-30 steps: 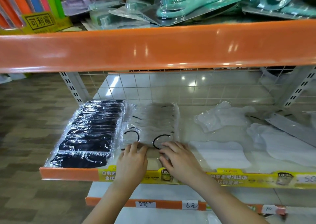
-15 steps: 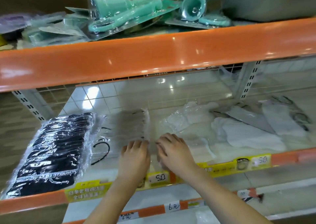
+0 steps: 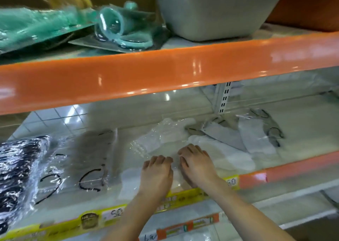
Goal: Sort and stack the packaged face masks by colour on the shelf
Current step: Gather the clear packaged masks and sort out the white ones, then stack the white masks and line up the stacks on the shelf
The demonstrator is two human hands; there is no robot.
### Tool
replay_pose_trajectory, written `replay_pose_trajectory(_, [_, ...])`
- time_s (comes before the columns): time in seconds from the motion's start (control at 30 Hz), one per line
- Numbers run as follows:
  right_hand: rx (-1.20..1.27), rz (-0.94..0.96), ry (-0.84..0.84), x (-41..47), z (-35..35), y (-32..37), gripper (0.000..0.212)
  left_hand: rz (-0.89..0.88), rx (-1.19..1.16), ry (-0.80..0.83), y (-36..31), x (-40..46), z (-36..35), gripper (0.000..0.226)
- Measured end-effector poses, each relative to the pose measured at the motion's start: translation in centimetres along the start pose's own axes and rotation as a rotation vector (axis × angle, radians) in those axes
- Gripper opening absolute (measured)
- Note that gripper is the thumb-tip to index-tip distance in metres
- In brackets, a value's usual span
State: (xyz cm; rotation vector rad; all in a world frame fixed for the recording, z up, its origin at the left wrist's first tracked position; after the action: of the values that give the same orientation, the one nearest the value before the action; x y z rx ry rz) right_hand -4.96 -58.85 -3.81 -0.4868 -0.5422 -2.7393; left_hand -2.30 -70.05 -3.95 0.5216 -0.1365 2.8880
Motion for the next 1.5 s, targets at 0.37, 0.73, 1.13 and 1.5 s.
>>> replay_pose_trajectory(0.37, [-0.075,-0.214,0.163,2.6,2.0,-12.9,0.051,-0.059,-0.091,0.002,-8.3,5.5,-3.5,0.023])
replay_pose_trajectory(0.73, [-0.096,-0.286,0.234,2.6,1.2,-17.1,0.055,0.007,-0.131,0.126,-12.3,6.8,-6.2,0.027])
replay_pose_trajectory(1.13, [0.308,-0.234,0.110,3.9,4.0,-14.8,0.026,0.092,-0.328,0.138,-12.3,6.8,-5.7,0.041])
replay_pose_trajectory(1.5, [1.083,-0.414,0.001,4.6,7.6,-9.4,0.019,0.181,-0.561,0.039,-12.5,5.6,-0.8,0.077])
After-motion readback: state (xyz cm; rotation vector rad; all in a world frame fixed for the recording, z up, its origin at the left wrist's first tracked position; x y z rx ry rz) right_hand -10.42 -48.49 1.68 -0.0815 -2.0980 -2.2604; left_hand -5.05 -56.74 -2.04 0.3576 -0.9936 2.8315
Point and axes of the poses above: each hand's wrist, its own x-axis towards the middle knuckle, its own z-axis out of the back of the hand, y = z × x, the point moved 9 cm from there along x, towards the middle knuckle, and after that the axes turned 4 degrees about x, right-handed, at the moved point
